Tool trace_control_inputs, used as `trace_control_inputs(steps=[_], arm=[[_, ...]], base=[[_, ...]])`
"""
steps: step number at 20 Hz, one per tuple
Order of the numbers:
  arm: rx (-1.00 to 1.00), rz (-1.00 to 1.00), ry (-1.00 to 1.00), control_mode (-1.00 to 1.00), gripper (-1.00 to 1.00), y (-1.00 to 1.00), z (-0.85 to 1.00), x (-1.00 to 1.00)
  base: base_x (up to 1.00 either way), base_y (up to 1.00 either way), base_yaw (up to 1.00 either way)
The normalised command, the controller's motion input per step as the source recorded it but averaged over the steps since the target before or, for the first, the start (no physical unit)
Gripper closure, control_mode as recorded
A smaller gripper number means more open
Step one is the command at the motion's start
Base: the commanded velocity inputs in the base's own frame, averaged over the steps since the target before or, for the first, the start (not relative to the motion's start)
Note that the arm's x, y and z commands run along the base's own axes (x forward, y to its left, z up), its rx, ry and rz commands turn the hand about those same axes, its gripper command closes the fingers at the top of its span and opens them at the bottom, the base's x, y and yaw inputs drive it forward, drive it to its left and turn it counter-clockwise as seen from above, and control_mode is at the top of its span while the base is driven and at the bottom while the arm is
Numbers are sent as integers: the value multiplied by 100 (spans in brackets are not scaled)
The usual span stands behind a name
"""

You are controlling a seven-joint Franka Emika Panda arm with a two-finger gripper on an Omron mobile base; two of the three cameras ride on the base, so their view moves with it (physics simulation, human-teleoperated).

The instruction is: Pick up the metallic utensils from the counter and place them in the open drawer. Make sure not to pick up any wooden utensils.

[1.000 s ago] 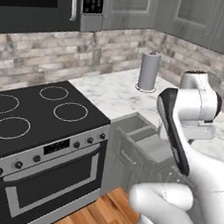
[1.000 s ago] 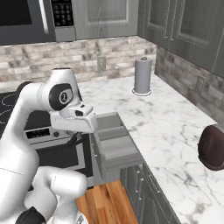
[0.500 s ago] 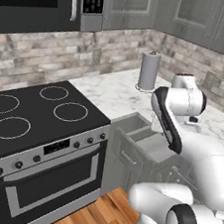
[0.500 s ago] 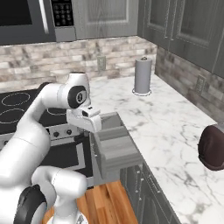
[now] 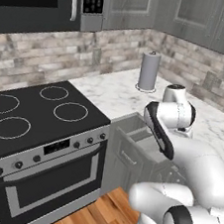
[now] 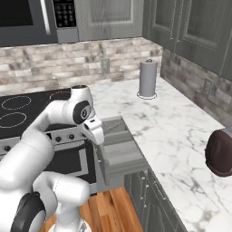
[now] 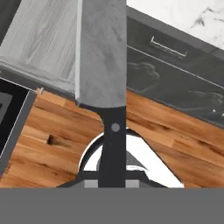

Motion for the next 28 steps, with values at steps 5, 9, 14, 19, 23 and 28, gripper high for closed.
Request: trace_control_inputs(steps=[5,9,14,19,23,28], arm=[[-22,0,-35,-100,100,0,-6,5],[-10,-4,-25,-100,100,-17,-1,0],[-15,-3,-24,-100,100,0,-34,41],[-18,-9,-14,-100,100,0,-24,35],[-14,-10,-2,-100,100,-3,-41,44],[-1,-7,10,-100,100,-31,-35,59]], base=[[0,0,0],[0,0,0],[0,0,0],[0,0,0],[0,0,0],[0,0,0]])
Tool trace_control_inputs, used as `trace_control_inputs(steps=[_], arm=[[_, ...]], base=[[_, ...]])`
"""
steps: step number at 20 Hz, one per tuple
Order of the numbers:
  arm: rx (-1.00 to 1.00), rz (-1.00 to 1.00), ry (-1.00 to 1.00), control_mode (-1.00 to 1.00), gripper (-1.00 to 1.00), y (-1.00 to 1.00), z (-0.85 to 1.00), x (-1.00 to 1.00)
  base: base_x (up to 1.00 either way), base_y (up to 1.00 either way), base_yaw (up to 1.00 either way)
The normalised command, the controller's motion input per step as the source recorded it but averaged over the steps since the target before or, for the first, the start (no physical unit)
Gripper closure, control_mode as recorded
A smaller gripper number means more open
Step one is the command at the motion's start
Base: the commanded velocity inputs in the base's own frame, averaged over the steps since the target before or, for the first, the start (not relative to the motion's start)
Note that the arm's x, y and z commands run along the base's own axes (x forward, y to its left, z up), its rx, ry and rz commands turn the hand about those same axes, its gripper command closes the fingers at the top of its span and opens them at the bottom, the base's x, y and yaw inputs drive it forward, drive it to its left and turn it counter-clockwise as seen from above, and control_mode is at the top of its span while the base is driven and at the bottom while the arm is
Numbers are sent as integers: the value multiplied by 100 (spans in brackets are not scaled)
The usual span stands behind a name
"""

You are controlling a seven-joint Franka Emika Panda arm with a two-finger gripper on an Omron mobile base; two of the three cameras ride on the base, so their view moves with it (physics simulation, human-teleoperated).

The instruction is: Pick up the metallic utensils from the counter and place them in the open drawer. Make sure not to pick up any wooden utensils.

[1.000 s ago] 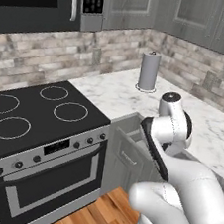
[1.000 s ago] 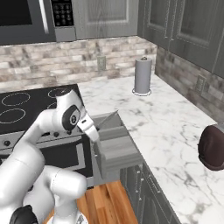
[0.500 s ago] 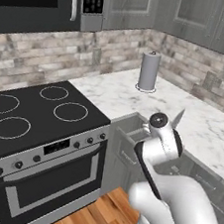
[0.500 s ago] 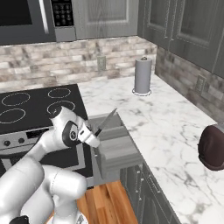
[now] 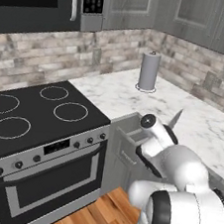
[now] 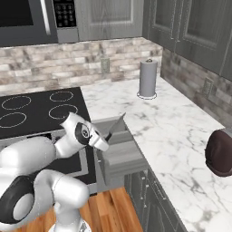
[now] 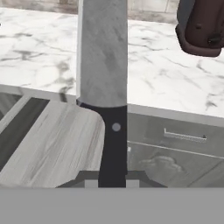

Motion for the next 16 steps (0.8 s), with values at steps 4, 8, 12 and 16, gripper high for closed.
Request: trace_control_inputs(steps=[4,8,12,16], arm=[[0,-5,0,-100,100,-6,-58,47],[0,-3,0,-100,100,0,-40,28],[0,0,0,-100,100,9,-30,19],[0,0,0,-100,100,2,-29,36]], base=[[0,0,0],[0,0,0],[0,0,0],[0,0,0]])
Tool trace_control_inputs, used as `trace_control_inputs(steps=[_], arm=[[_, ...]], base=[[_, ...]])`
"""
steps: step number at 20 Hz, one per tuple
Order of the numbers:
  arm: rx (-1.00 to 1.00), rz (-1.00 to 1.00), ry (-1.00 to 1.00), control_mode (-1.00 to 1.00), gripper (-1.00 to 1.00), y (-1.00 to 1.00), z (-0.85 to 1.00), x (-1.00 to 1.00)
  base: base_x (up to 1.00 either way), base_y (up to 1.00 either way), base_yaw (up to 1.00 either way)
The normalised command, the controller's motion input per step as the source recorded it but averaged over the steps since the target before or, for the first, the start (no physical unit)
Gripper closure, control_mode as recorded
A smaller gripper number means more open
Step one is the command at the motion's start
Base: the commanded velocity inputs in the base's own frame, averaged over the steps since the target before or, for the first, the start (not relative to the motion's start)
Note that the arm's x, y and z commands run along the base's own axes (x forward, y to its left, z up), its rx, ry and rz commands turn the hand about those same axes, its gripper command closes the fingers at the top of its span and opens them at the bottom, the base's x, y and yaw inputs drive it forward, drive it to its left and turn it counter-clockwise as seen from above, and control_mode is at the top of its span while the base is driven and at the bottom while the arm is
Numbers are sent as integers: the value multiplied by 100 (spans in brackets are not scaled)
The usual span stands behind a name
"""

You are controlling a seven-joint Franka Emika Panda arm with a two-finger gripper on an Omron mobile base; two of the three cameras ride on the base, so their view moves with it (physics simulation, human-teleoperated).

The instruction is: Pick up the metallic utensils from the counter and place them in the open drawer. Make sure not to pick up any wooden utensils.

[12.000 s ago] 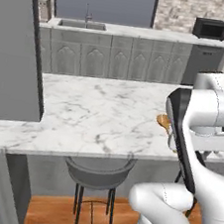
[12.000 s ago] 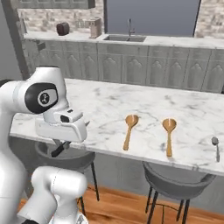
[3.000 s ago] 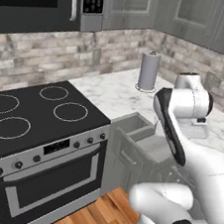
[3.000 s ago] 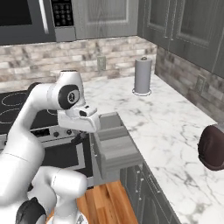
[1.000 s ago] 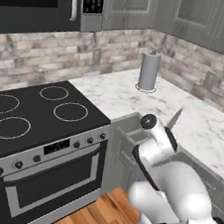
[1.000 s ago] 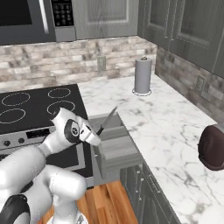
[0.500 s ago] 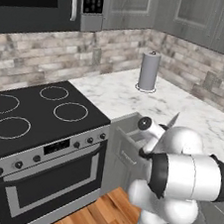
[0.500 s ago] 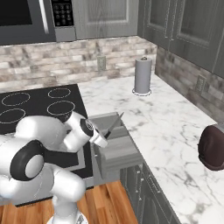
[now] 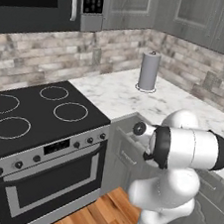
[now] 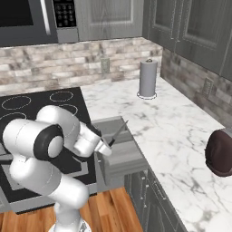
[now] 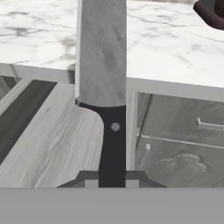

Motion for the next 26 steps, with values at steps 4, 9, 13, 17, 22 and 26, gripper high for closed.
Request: trace_control_inputs(steps=[4,9,13,17,22,26], arm=[[0,0,1,-100,100,0,-26,21],[0,0,6,-100,100,2,-28,4],[0,0,8,-100,100,5,-34,0],[-1,0,20,-100,100,15,-30,0],[-1,0,21,-100,100,33,-10,-3],[-3,0,14,-100,100,47,3,-10]], base=[[0,0,0],[0,0,0],[0,0,0],[0,0,0],[0,0,0],[0,0,0]])
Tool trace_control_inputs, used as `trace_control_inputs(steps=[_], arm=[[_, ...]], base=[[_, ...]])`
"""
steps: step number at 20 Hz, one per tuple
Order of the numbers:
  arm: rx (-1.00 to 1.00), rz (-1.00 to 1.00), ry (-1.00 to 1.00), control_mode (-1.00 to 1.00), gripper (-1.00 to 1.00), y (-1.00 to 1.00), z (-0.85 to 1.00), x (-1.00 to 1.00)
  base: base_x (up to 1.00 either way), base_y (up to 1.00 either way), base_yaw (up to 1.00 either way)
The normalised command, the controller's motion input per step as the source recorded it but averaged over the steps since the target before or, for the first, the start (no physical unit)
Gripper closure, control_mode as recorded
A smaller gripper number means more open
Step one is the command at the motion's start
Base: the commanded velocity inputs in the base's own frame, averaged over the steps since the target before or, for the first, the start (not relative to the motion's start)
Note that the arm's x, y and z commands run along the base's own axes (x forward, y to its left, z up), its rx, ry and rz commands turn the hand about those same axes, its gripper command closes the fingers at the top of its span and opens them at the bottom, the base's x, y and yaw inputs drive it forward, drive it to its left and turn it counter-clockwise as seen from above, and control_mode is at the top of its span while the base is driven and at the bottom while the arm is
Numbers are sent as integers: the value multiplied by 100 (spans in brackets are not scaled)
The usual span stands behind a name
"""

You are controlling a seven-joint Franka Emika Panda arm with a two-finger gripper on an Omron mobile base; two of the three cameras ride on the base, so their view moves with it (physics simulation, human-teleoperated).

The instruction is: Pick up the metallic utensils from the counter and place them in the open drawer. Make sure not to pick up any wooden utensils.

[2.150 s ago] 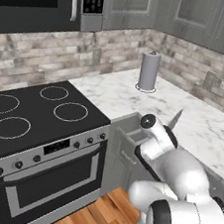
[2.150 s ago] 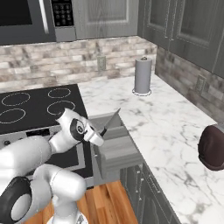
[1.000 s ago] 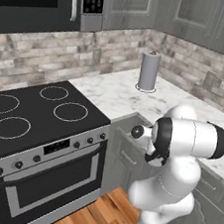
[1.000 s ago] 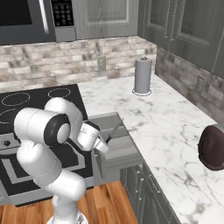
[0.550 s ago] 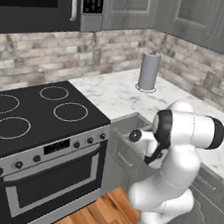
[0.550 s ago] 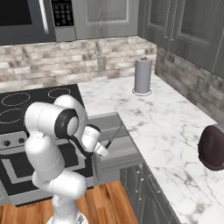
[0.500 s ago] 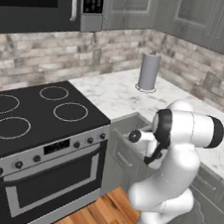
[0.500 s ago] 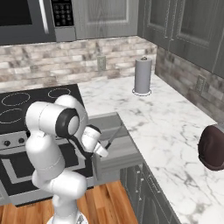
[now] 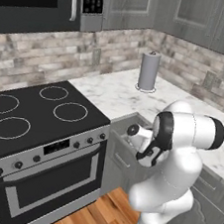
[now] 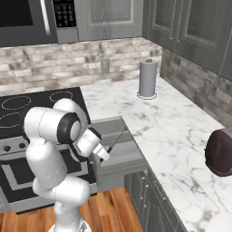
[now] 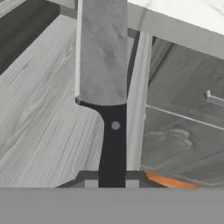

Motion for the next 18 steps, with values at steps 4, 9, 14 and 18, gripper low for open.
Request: trace_control_inputs(steps=[4,9,14,18], arm=[[-3,0,14,-100,100,53,12,-11],[0,-1,19,-100,100,34,7,-11],[0,-3,24,-100,100,26,2,-2],[5,-8,12,-100,100,3,6,4]], base=[[0,0,0],[0,0,0],[0,0,0],[0,0,0]])
